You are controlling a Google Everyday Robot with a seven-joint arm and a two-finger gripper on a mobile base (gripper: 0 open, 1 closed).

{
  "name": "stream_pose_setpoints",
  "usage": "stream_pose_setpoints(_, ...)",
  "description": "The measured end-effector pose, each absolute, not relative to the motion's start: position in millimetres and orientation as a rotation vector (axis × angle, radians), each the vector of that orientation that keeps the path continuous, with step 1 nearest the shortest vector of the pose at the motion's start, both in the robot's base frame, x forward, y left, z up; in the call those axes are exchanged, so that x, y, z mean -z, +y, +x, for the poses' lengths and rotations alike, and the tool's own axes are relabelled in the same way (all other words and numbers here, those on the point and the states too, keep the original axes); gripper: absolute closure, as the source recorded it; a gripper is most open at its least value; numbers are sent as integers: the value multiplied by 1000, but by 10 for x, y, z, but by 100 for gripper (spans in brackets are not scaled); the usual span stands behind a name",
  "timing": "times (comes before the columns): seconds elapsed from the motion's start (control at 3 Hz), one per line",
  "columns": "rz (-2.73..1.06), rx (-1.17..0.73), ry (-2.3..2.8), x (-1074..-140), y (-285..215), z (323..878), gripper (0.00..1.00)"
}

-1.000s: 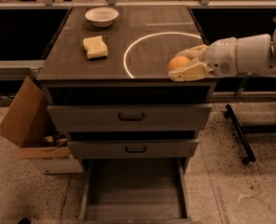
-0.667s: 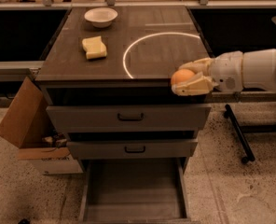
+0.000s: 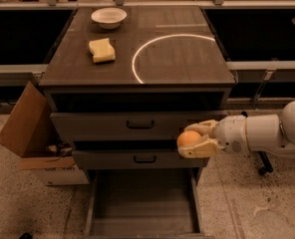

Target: Place orange into bottom drawer

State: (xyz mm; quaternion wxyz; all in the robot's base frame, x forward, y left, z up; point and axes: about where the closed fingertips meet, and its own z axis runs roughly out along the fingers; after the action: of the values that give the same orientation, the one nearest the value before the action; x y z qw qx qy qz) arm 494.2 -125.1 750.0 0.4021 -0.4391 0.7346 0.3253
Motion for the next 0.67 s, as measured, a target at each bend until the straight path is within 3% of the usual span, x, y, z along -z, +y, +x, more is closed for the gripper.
stream_pose_setpoints(0.67,-1072,-828,1895,-7222,-1196,4883,100)
